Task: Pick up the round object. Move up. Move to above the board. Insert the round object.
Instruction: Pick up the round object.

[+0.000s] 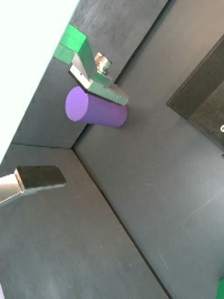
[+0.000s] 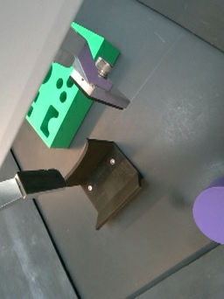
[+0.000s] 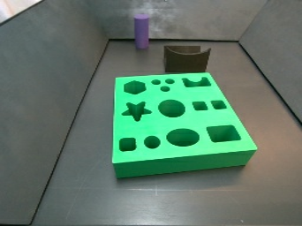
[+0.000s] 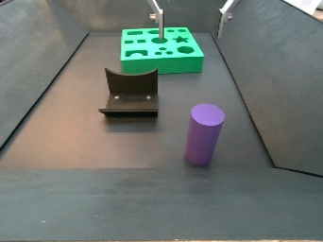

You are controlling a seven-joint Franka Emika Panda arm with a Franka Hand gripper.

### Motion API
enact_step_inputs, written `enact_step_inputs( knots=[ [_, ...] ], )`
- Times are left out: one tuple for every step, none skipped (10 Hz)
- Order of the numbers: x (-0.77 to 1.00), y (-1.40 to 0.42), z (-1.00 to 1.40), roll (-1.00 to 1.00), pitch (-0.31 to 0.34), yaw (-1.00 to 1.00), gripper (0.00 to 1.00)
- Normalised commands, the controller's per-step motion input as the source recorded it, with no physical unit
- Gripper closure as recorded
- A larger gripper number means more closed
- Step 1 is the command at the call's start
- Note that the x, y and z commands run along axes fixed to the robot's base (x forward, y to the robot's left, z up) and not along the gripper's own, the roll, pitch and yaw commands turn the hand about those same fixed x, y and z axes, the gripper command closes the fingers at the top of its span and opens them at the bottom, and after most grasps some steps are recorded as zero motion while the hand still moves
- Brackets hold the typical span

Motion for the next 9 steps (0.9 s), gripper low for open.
enact_step_inputs(
  knots=[
    [-0.09, 0.1, -0.03, 0.0, 0.0, 0.02, 0.0],
    [0.0, 0.31, -0.1, 0.0, -0.03, 0.15, 0.0],
    [0.0, 0.44, -0.13, 0.0, -0.046, 0.19, 0.0],
    [0.0, 0.43, -0.19, 0.0, -0.063, 0.18, 0.0],
    [0.0, 0.41, -0.22, 0.0, -0.079, 0.16, 0.0],
    [0.0, 0.45, -0.21, 0.0, -0.084, 0.17, 0.0],
    [0.0, 0.43, -0.3, 0.0, -0.1, 0.17, 0.0],
    [-0.02, 0.44, -0.36, 0.01, -0.114, 0.19, 0.0],
    [-0.1, 0.4, -0.4, 0.05, -0.13, 0.19, 0.0]
  ],
)
